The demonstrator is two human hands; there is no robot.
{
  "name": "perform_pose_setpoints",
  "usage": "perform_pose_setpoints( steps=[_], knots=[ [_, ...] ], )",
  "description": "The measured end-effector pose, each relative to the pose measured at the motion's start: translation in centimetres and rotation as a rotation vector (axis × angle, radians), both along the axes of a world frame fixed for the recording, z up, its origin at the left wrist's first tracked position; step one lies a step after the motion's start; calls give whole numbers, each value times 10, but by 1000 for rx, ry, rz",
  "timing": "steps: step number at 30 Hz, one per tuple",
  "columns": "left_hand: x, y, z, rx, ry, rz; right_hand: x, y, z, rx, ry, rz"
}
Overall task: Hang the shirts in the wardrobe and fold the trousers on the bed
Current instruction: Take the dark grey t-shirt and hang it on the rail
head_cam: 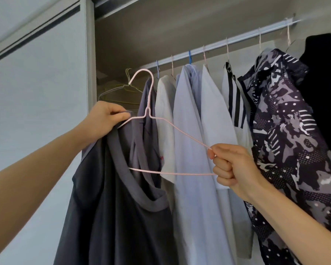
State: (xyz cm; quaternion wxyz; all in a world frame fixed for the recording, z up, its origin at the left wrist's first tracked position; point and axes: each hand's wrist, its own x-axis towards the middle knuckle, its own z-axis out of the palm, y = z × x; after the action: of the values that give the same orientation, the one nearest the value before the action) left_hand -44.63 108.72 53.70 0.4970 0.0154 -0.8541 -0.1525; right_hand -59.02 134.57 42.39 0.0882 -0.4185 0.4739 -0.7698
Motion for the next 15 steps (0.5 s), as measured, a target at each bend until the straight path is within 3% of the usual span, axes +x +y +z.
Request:
perform_pose_setpoints(
  steps=[8, 15],
  knots=[
    [-5, 23, 17, 261, 112, -311, 19, -10, -4, -174, -6, -8],
    [3, 38, 27, 67, -65, -335, 33, -9, 8, -382, -86, -89]
  ],
)
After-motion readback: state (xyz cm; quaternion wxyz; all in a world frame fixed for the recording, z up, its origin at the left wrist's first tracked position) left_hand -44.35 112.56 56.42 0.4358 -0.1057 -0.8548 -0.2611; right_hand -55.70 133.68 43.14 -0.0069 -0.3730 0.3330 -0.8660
